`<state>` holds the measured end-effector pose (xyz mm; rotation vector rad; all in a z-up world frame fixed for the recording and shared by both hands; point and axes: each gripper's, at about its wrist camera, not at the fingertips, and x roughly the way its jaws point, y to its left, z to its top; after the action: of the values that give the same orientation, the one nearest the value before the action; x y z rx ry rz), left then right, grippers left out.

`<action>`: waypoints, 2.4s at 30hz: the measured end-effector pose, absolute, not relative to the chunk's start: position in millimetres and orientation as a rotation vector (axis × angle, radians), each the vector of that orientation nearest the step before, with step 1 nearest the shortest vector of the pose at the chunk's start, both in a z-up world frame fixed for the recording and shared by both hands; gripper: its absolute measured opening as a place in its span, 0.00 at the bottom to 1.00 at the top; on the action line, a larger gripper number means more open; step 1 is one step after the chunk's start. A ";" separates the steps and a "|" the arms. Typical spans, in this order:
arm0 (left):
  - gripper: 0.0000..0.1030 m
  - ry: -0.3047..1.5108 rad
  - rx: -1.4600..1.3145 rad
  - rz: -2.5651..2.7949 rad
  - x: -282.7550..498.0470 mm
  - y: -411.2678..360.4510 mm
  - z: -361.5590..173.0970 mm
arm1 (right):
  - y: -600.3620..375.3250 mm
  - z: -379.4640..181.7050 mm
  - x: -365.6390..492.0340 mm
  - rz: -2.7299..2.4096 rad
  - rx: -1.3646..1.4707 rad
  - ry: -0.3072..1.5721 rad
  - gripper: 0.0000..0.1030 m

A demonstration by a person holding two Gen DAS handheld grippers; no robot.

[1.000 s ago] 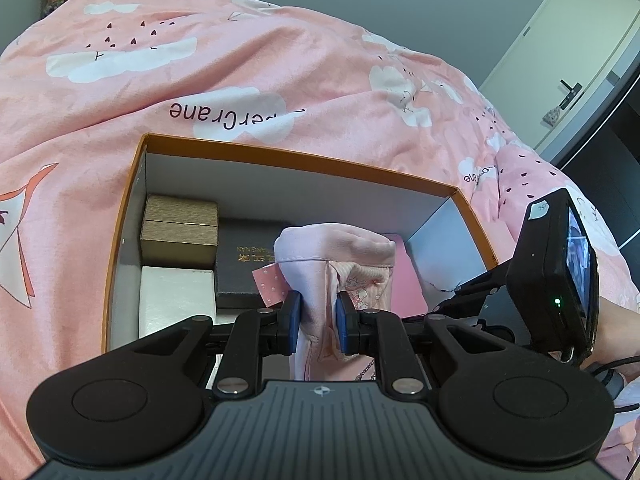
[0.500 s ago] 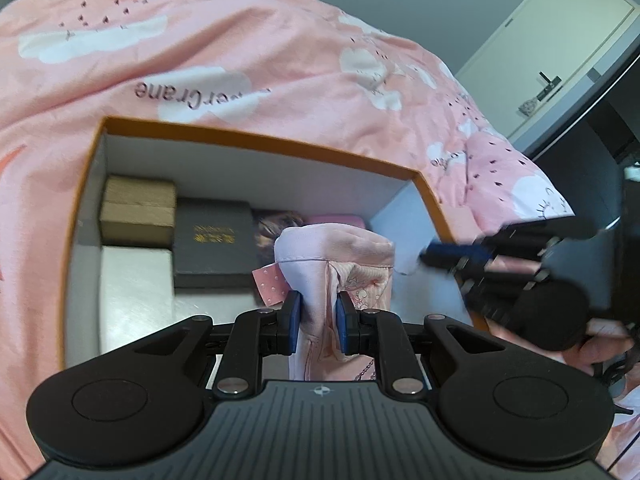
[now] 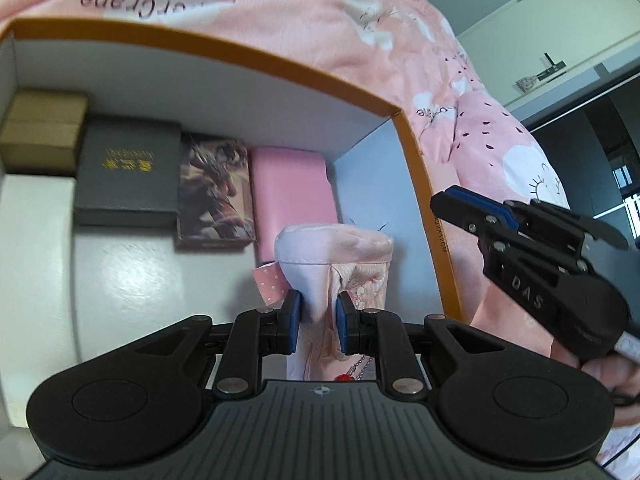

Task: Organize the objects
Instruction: 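Lower the pink pouch into the shoebox and open the left tool, then grasp the brown-white dog plush with the right tool while the left tool grasps the panda plush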

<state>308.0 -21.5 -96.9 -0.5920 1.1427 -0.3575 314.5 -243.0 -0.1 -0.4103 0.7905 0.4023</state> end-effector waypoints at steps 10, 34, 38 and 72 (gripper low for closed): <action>0.20 1.246 -0.582 -0.322 323.9 -43.9 -112.7 | -247.8 -11.1 316.5 0.427 -0.384 0.800 0.11; 0.67 1.080 -0.265 -0.299 278.4 -41.7 -53.3 | -251.3 0.7 295.8 0.443 -0.366 0.762 0.40; 0.69 0.963 -0.203 -0.300 256.7 -46.8 -24.4 | -250.2 18.8 273.4 0.453 -0.326 0.712 0.49; 0.72 1.038 -0.084 -0.120 84.4 -0.7 -71.8 | -189.6 -60.0 146.8 0.661 0.163 1.211 0.62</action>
<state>84.4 -0.7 -71.8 -0.0840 1.0377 -0.1202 146.8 -189.6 -60.0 0.1632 1.2108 0.6613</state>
